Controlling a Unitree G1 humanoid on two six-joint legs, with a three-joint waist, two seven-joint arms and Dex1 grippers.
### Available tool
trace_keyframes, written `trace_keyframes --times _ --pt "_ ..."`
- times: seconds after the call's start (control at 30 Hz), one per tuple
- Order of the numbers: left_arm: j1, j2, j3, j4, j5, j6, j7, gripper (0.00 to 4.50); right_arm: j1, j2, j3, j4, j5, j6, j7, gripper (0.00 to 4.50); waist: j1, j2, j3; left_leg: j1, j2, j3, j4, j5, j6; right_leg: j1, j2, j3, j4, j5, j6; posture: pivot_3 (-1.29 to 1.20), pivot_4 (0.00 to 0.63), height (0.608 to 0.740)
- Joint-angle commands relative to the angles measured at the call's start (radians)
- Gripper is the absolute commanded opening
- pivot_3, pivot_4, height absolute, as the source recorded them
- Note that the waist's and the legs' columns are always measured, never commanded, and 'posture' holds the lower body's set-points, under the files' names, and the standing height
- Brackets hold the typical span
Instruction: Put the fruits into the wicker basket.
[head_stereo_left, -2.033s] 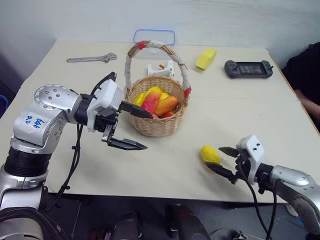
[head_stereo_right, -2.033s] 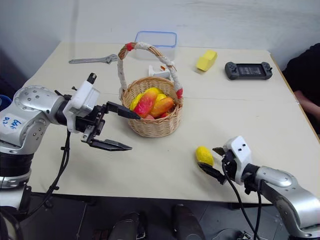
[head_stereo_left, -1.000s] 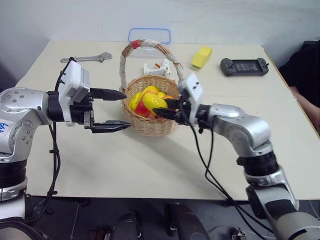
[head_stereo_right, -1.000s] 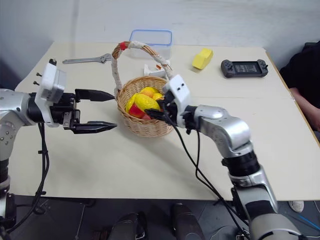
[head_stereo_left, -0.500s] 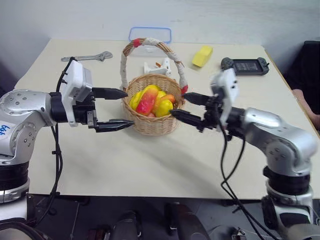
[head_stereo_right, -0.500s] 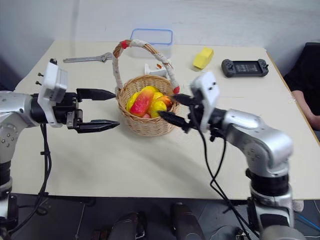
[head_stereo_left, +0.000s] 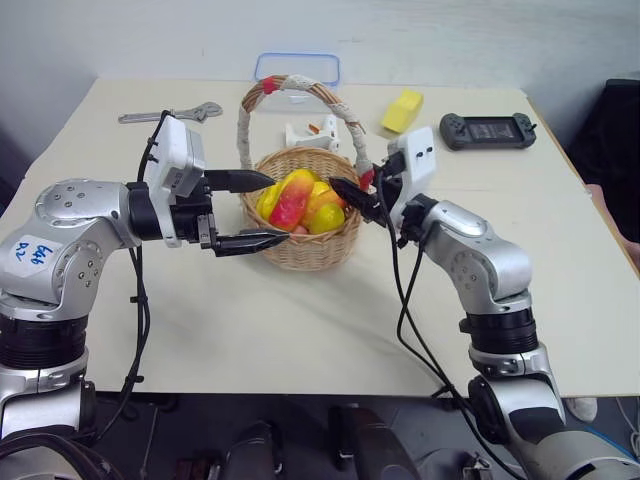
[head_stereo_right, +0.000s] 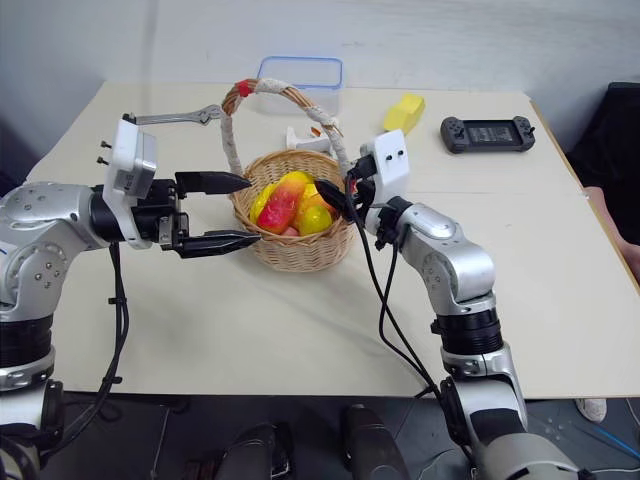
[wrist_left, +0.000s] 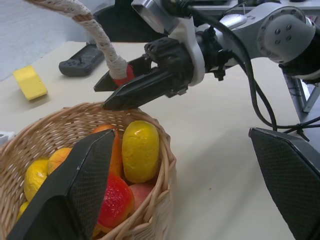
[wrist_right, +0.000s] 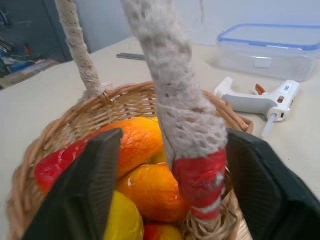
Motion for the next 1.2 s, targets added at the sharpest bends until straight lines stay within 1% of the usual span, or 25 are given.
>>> trace_keyframes --times 0.03,0.13,0.17,0.2,0.27,0.33,0.4,0.5,0.53,0.63,0.73,0.8,0.87,0.93,0.97,1.07,1.13,1.2 --pt "-0.020 0.005 0.024 -0.023 -0.012 -0.010 0.008 4.50 -0.002 0.012 -0.013 -0.039 -0.010 -0.056 0.005 1.61 0.000 0.000 0.000 0.000 0.000 0.000 0.000 0.000 0.000 0.000 0.000 0.000 0.000 0.000 0.000 0.00 0.150 0.740" --pt "-0.014 0.000 0.024 -0.029 -0.016 -0.011 0.011 4.50 0.026 -0.002 0.003 -0.077 -0.041 -0.085 0.014 0.55 0.000 0.000 0.000 0.000 0.000 0.000 0.000 0.000 0.000 0.000 0.000 0.000 0.000 0.000 0.000 0.00 0.150 0.740" --pt "-0.015 -0.004 0.021 -0.029 -0.017 -0.010 0.012 4.50 0.038 -0.006 -0.005 -0.095 -0.042 -0.089 0.014 0.30 0.000 0.000 0.000 0.000 0.000 0.000 0.000 0.000 0.000 0.000 0.000 0.000 0.001 0.000 0.000 0.00 0.150 0.740" --pt "-0.017 -0.009 0.019 -0.027 -0.018 -0.012 0.014 4.50 0.049 -0.012 -0.018 -0.117 -0.034 -0.088 0.016 0.23 0.000 0.000 0.000 0.000 0.000 0.000 0.000 0.000 0.000 0.000 0.000 0.000 0.001 0.000 0.000 0.00 0.150 0.740" --pt "-0.020 -0.023 0.012 -0.017 -0.013 -0.018 0.019 4.50 0.072 -0.035 -0.053 -0.172 -0.015 -0.090 0.027 0.23 0.001 0.000 0.000 0.000 0.000 0.000 0.000 0.000 -0.001 0.000 0.000 0.000 0.001 0.000 0.000 0.00 0.150 0.740" --pt "-0.022 -0.034 0.004 -0.008 0.002 -0.033 0.021 4.50 0.093 -0.082 -0.097 -0.216 -0.024 -0.091 0.016 0.23 0.002 0.000 0.000 0.000 0.000 0.000 0.000 0.000 -0.001 0.000 0.000 0.000 0.001 0.000 0.000 0.00 0.150 0.740" --pt "-0.033 -0.047 -0.002 0.006 0.011 -0.047 0.022 4.50 0.121 -0.163 -0.163 -0.248 -0.037 -0.067 0.005 0.23 0.004 0.000 0.000 0.000 0.000 0.000 0.000 0.000 0.000 0.000 0.000 0.000 0.001 0.000 0.000 0.00 0.150 0.740" --pt "-0.051 -0.061 -0.008 0.033 0.018 -0.065 0.019 4.50 0.173 -0.277 -0.282 -0.276 -0.009 -0.045 0.024 0.23 0.018 0.000 0.000 0.000 0.000 0.000 0.000 0.000 0.000 0.000 0.000 0.000 0.000 0.000 0.000 0.00 0.150 0.740" --pt "-0.057 -0.071 -0.009 0.044 0.022 -0.077 0.024 4.50 0.198 -0.314 -0.330 -0.273 0.000 -0.044 0.036 0.23 0.023 0.000 0.000 0.001 -0.001 0.000 0.000 0.000 0.000 0.000 0.000 0.000 0.000 0.000 0.000 0.00 0.150 0.740" --pt "-0.068 -0.091 -0.018 0.077 0.041 -0.111 0.025 4.50 0.278 -0.395 -0.419 -0.241 -0.006 -0.066 0.061 0.23 0.029 0.000 0.000 0.001 0.000 0.000 0.000 0.000 0.000 0.000 0.000 0.000 0.000 0.000 0.000 0.00 0.150 0.740" --pt "-0.079 -0.103 -0.032 0.108 0.059 -0.133 0.011 4.50 0.360 -0.423 -0.494 -0.202 -0.016 -0.104 0.065 0.23 0.024 0.001 0.000 0.001 0.000 0.000 0.000 0.000 0.000 0.001 0.001 0.001 0.000 0.000 0.000 0.00 0.150 0.740" --pt "-0.090 -0.112 -0.038 0.125 0.062 -0.143 0.007 4.50 0.405 -0.417 -0.536 -0.189 -0.005 -0.114 0.058 0.23 0.021 0.001 0.001 0.001 0.000 0.001 0.000 0.000 0.000 0.001 0.001 0.001 0.000 0.000 0.001 0.00 0.150 0.740" --pt "-0.099 -0.118 -0.040 0.137 0.058 -0.142 0.000 4.50 0.444 -0.405 -0.564 -0.196 0.016 -0.112 0.055 0.23 0.020 0.005 0.001 0.002 0.000 0.001 0.000 0.001 -0.001 0.001 0.002 0.001 0.001 0.000 0.001 0.00 0.150 0.740" --pt "-0.109 -0.120 -0.045 0.150 0.050 -0.128 -0.013 4.50 0.484 -0.392 -0.591 -0.210 0.055 -0.089 0.061 0.95 0.022 0.005 0.001 0.003 0.000 0.001 0.000 0.001 -0.001 0.001 0.002 0.001 0.002 0.000 0.001 0.00 0.150 0.740" --pt "-0.112 -0.117 -0.052 0.155 0.047 -0.118 -0.025 4.50 0.507 -0.381 -0.619 -0.219 0.092 -0.065 0.063 1.13 0.023 0.005 0.001 0.003 0.000 0.000 0.000 0.001 -0.002 0.001 0.002 0.001 0.002 0.000 0.001 0.00 0.150 0.740" --pt "-0.115 -0.114 -0.056 0.160 0.044 -0.102 -0.045 4.50 0.575 -0.384 -0.716 -0.258 0.182 -0.019 0.074 2.14 0.027 0.006 0.001 0.003 0.000 0.000 0.000 0.001 -0.002 0.001 0.003 0.001 0.002 0.000 0.001 0.00 0.150 0.740" --pt "-0.115 -0.111 -0.050 0.160 0.035 -0.090 -0.056 4.50 0.642 -0.429 -0.805 -0.293 0.248 0.014 0.121 2.87 0.028 0.007 0.001 0.003 0.000 0.000 0.000 0.001 -0.002 0.002 0.002 0.001 0.001 0.000 0.001 0.00 0.150 0.740" --pt "-0.116 -0.102 -0.048 0.163 0.030 -0.082 -0.073 4.50 0.715 -0.501 -0.913 -0.317 0.307 0.034 0.210 3.48 0.029 0.009 0.001 0.003 0.000 0.000 0.000 0.001 -0.002 0.002 0.002 0.001 0.001 0.000 0.001 0.00 0.150 0.740"
